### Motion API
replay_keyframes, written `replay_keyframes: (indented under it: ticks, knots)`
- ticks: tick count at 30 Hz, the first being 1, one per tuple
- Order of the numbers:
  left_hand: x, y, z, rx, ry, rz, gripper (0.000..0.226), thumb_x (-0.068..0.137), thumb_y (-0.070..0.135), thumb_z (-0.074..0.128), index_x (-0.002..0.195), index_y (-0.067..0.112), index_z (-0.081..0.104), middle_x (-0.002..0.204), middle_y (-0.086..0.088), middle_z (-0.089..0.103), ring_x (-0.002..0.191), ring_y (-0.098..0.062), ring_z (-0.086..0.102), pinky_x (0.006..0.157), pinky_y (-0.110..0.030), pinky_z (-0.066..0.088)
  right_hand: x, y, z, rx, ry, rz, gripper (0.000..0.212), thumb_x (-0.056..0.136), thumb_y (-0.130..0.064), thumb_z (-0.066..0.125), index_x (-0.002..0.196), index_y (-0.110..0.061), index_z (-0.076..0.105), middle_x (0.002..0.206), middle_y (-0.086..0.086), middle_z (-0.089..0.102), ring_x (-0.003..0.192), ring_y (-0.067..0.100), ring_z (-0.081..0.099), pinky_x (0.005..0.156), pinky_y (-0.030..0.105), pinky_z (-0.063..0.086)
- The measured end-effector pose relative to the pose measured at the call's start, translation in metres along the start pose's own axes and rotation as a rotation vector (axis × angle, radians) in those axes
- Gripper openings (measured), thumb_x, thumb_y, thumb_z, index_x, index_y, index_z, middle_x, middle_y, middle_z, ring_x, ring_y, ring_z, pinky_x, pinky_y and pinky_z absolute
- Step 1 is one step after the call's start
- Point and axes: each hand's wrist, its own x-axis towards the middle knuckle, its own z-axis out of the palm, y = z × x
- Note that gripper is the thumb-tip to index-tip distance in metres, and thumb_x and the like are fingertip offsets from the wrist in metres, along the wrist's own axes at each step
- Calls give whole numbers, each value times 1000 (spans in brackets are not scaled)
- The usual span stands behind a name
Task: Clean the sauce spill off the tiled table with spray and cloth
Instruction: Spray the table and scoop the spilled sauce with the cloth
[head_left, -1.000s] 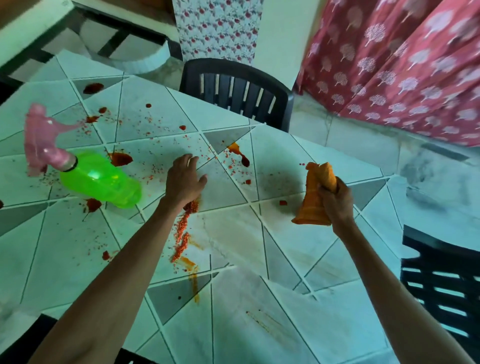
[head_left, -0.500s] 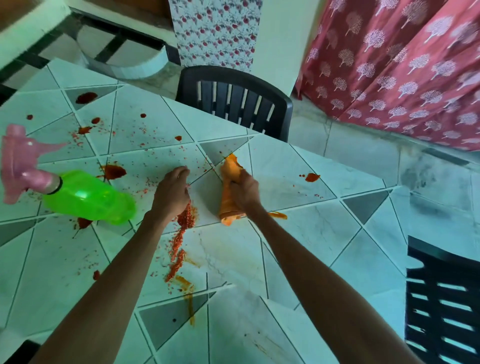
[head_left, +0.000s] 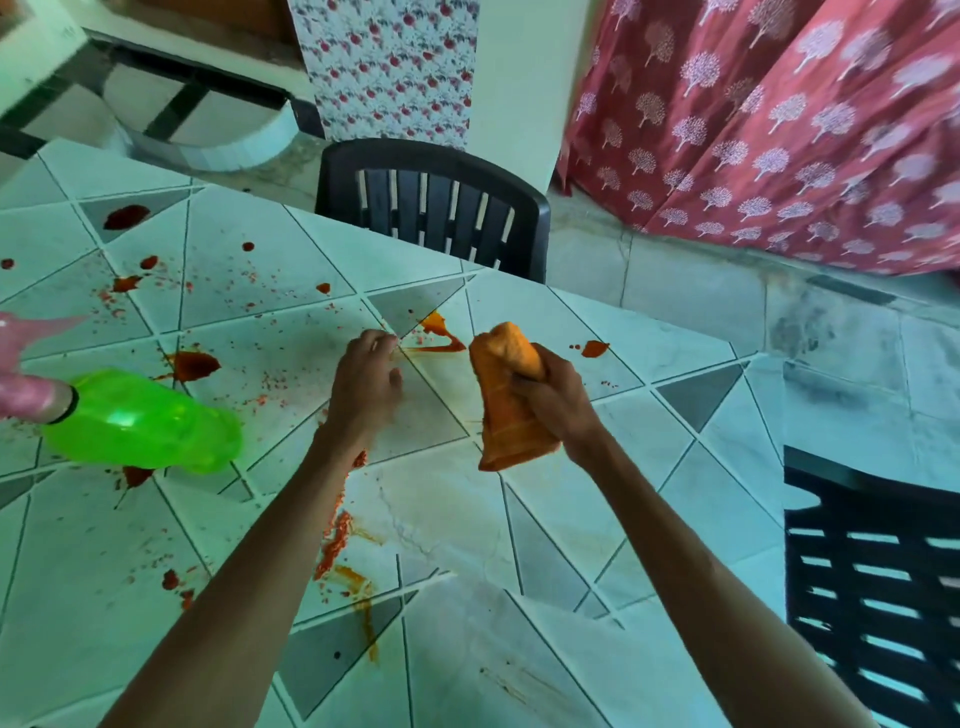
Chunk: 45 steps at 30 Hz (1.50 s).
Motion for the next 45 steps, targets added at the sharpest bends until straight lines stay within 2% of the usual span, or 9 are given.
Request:
replay_keyframes:
  ticks: [2, 5, 8, 12, 18, 24, 29, 36, 45]
  knots:
    - [5, 22, 13, -30, -17, 58, 41, 87, 6, 65, 128, 3, 59, 129, -12, 56, 120, -31, 50, 101, -42, 42, -8, 19, -36, 3, 78, 28, 29, 89, -10, 64, 115, -22, 62, 103, 6, 70, 93, 24, 67, 83, 37, 56]
    - [8, 51, 31, -8, -71, 146, 40, 85, 11, 67, 124, 5, 62, 126, -9, 57, 118, -29, 53, 100, -41, 42, -19, 46, -84, 14, 184, 91, 29, 87, -3, 64, 108, -24, 62, 90, 0, 69, 75, 8, 66, 65, 20, 54]
    - [5, 69, 43, 24, -84, 187, 42, 84, 14, 69, 124, 3, 60, 128, -11, 55, 118, -30, 52, 99, -41, 45, -22, 70, -119, 19, 289, 146, 27, 83, -6, 62, 105, -22, 63, 90, 3, 67, 81, 20, 62, 77, 38, 52]
    - [-2, 74, 49, 54, -88, 187, 44, 84, 15, 70, 125, 3, 60, 130, -13, 54, 121, -31, 51, 99, -43, 45, -11, 85, -138, 42, 385, 207, 24, 83, -8, 56, 105, -17, 61, 96, 9, 64, 88, 27, 59, 77, 36, 48]
    - [-5, 51, 45, 17, -52, 177, 40, 84, 9, 68, 123, 5, 63, 127, -11, 57, 121, -31, 51, 101, -46, 45, 37, 84, -108, 34, 314, 217, 29, 84, -3, 54, 108, -16, 64, 97, 5, 67, 91, 27, 62, 77, 38, 50]
    - [5, 8, 22, 124, -37, -1, 53, 88, 25, 67, 135, 4, 51, 138, -15, 49, 129, -32, 43, 104, -45, 40, 64, 37, -40, -53, 202, 101, 37, 92, -6, 52, 127, -12, 59, 109, 9, 63, 102, 32, 60, 89, 48, 52]
    - [15, -52, 2, 195, -75, -125, 68, 93, 41, 59, 146, 5, 38, 154, -17, 33, 142, -35, 29, 111, -50, 33, 72, -6, 38, -100, 27, -12, 36, 94, -16, 53, 130, -11, 57, 119, 16, 66, 107, 35, 62, 87, 47, 54]
    - [17, -75, -16, 201, -46, -91, 48, 96, 29, 56, 141, 13, 50, 148, -10, 45, 131, -35, 44, 101, -47, 44, 67, -46, 106, -251, -266, -110, 55, 86, -14, 57, 141, -14, 52, 133, 17, 62, 121, 36, 57, 93, 35, 46]
    - [22, -76, -17, 140, 1, -133, 42, 93, 13, 54, 135, 17, 56, 139, -4, 54, 121, -30, 51, 101, -44, 45, 67, -43, 22, -77, 81, -96, 40, 91, -1, 51, 128, -15, 58, 99, 1, 63, 87, 21, 61, 66, 26, 46]
